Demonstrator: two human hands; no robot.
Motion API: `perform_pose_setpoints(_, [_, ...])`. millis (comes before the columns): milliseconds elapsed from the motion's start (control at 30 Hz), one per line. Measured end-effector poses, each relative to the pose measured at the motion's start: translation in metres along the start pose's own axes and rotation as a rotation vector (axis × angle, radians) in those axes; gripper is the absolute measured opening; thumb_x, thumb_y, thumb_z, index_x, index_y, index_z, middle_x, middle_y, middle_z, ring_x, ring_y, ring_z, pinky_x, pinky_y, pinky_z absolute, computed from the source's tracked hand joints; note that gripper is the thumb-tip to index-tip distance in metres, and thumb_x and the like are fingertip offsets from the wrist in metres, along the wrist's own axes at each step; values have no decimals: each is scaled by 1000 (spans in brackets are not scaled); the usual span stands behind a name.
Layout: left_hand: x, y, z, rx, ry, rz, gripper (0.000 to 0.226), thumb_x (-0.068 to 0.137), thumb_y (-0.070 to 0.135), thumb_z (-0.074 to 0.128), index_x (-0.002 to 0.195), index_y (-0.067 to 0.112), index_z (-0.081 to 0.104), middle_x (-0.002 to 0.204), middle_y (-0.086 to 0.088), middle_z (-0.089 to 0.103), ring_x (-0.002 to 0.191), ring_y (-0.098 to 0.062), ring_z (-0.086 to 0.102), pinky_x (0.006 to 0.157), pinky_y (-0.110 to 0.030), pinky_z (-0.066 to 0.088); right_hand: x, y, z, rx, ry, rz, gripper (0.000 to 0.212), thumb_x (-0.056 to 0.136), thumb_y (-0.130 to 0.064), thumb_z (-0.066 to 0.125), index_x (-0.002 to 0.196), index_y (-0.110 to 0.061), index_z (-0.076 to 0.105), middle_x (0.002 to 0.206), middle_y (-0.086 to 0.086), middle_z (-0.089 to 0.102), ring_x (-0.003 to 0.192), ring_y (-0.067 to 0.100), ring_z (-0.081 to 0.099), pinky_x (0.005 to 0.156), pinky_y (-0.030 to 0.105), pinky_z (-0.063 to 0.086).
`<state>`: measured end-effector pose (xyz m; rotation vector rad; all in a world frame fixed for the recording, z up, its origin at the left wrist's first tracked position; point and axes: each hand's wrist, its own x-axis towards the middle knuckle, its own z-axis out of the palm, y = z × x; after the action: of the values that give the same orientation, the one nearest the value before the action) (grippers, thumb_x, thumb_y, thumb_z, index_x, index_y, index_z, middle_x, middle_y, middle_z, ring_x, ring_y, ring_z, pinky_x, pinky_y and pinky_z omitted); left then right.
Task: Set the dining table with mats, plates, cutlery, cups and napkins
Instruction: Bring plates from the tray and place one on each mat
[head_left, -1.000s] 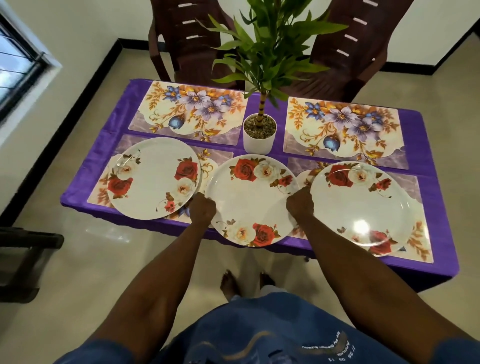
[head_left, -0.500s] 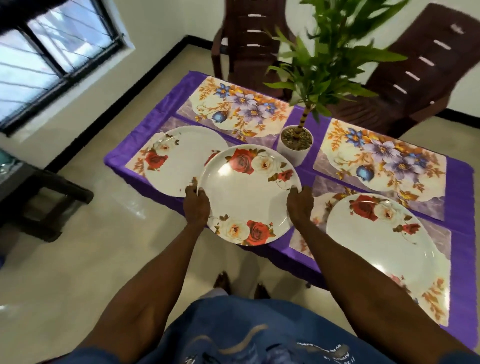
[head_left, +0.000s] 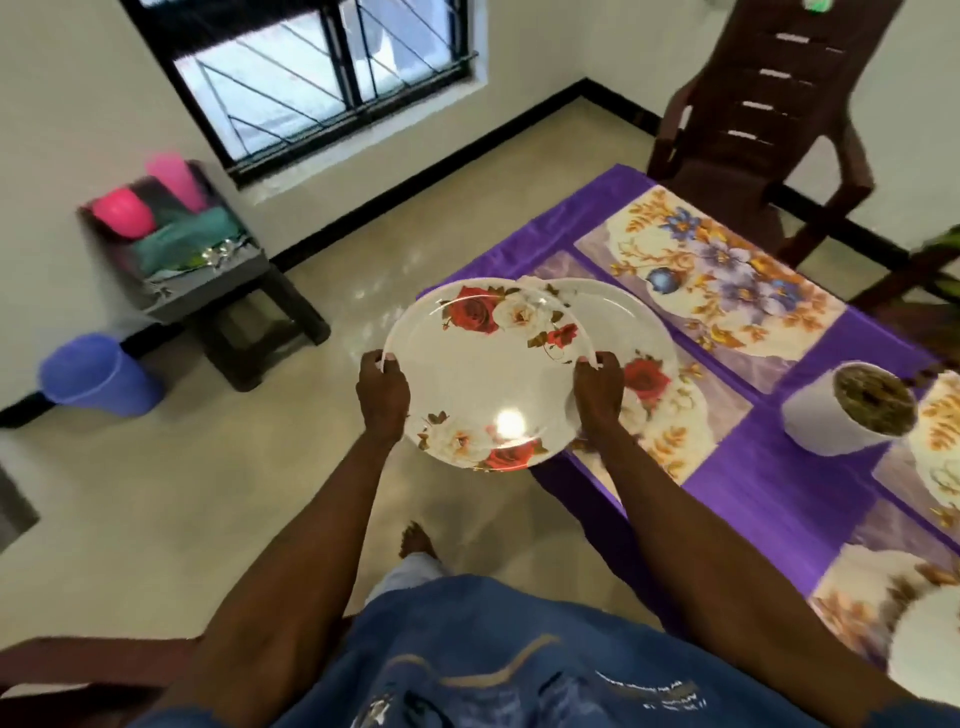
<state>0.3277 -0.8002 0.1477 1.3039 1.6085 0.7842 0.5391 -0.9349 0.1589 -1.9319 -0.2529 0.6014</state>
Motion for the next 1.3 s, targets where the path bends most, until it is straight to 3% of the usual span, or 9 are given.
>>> perform_pose_setpoints(200, [104,19,-63,16,39,8,37,105,25,38,132,8,55,130,-11,59,118,-27,55,95,-28,40,10,-51,116,52,-62,-5,28,97,-19,48,119,-12,62,110,2,62,111,24,56,93,29,40])
perform_pose_setpoints(300, [156,29,-79,39,53,-17,39,105,28,39,134,8,54,133,-9,58,122,-26,54,104,-37,43,20,-74,161,31,-67,12,28,98,-20,45,120,-12,60,108,-4,55,110,18,50,92,22,30])
perform_pose_setpoints(400, [201,45,-81,30,43,-7,34,105,24,38,129,8,56,128,-8,60,116,-21,56,99,-30,42,41,-93,200,72,-40,-8,26,97,-19,48,116,-8,61,108,3,62,104,23,58,86,31,42])
perform_pose_setpoints(500, [246,58,-72,35,15,-1,37,106,26,38,135,10,53,135,-8,57,122,-23,54,106,-37,43,68,-110,230,15,-7,-8,28,98,-23,47,118,-7,59,114,7,60,103,23,55,89,34,44])
perform_pose_setpoints(733, [371,113,-23,67,-68,12,40,106,29,38,140,11,48,141,-9,51,127,-28,50,109,-43,40,165,-143,304,32,113,27,30,100,-24,45,116,-6,62,116,12,64,104,27,57,82,30,41])
perform_pose_setpoints(900, [469,158,15,206,-101,142,38,105,26,36,129,5,56,129,-15,59,116,-33,55,93,-35,40,228,-188,351,96,206,93,25,100,-19,47,108,-1,63,108,14,65,95,25,58,77,25,37])
perform_pose_setpoints(1067, [531,199,77,228,-182,146,38,104,29,39,130,8,57,129,-12,60,117,-31,56,100,-42,45,284,-216,358,120,320,131,25,100,-20,47,106,-2,63,106,15,66,97,28,60,82,31,43])
perform_pose_setpoints(1200, [548,240,157,263,-343,254,35,105,25,38,126,5,58,118,-7,61,107,-25,57,92,-33,44,330,-219,333,150,495,188,26,100,-20,46,107,-1,62,108,15,65,98,28,58,83,31,43])
perform_pose_setpoints(1300, [566,262,223,283,-480,305,35,104,27,40,123,7,61,120,-12,63,107,-30,60,94,-39,49,360,-216,318,182,635,253,29,101,-21,45,112,-1,62,112,15,64,100,27,57,83,31,43])
